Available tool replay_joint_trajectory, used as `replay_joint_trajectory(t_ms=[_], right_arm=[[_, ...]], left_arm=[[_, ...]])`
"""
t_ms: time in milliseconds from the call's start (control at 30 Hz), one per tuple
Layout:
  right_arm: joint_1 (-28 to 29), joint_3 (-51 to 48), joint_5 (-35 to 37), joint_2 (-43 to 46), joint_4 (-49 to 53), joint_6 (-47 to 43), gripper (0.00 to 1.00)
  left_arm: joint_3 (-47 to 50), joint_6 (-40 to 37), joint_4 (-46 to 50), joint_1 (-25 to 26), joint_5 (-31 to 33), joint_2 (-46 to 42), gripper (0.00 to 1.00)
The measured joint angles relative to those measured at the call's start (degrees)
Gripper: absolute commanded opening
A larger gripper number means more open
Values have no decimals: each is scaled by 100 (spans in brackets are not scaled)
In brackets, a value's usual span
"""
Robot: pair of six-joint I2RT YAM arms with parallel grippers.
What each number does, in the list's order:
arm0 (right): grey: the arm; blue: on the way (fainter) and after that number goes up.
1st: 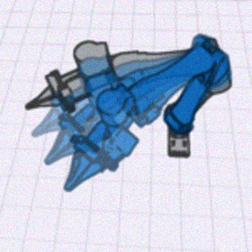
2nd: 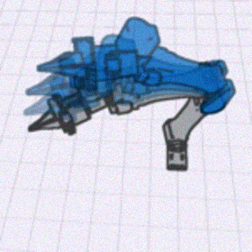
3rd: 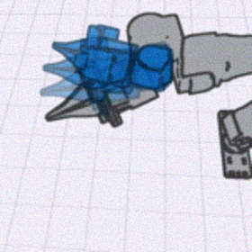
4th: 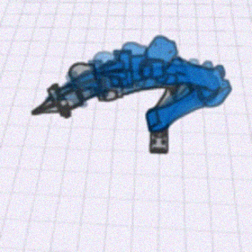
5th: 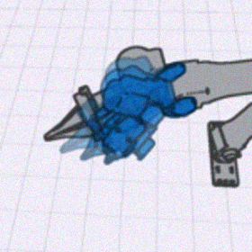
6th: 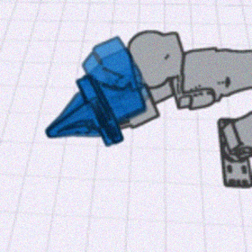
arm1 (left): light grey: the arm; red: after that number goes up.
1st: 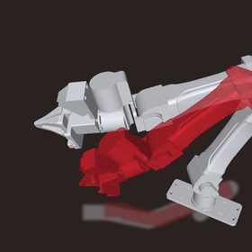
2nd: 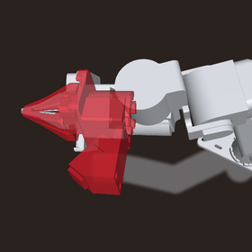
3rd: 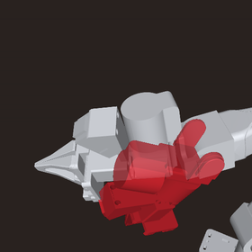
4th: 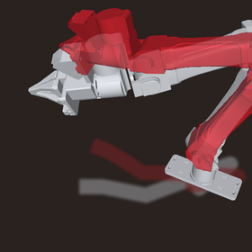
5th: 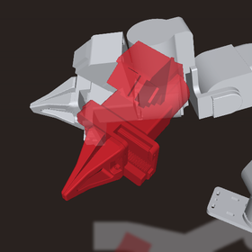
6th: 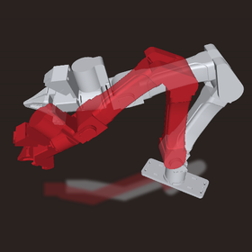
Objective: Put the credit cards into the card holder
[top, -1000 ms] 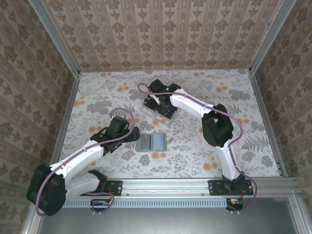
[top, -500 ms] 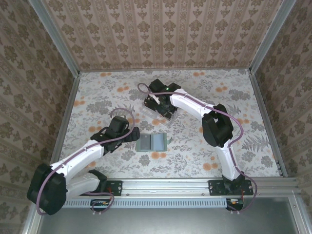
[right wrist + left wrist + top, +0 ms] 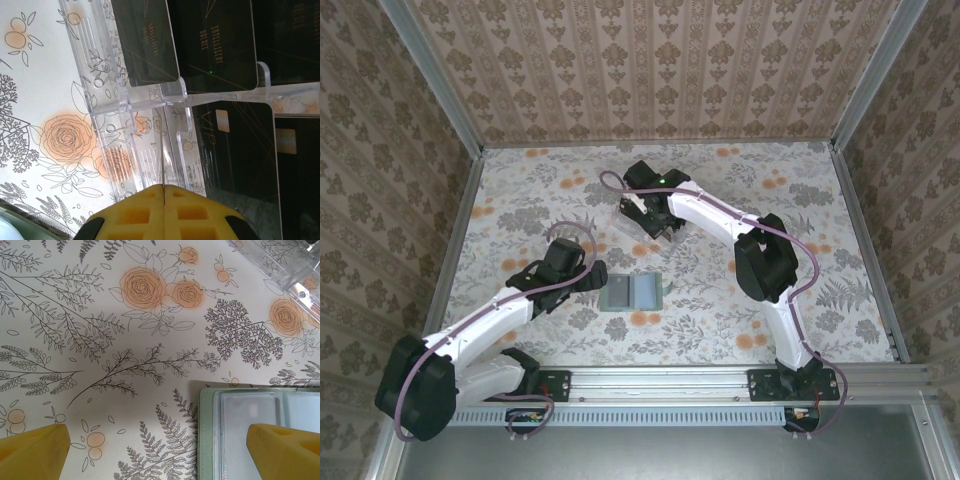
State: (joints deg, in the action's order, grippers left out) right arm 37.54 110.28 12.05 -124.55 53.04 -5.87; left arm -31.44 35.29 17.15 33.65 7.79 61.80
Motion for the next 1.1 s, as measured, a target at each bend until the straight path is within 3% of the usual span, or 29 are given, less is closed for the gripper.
replay_joint_trajectory(t_ms=[300, 500, 833, 1100], right_arm=[[293, 4, 20, 544, 52, 81, 0], [699, -409, -146, 1408, -225, 673, 0], [881, -3495, -1355, 2896, -2260, 3364, 0], [1255, -5023, -1419, 3206, -3943, 5388, 0]], left_arm=[[0, -2, 0, 0, 7, 0, 100], [0, -4, 0, 0, 15, 0, 100], [9, -107, 2, 0, 142, -2, 100], [9, -236, 0, 0, 192, 13, 100]])
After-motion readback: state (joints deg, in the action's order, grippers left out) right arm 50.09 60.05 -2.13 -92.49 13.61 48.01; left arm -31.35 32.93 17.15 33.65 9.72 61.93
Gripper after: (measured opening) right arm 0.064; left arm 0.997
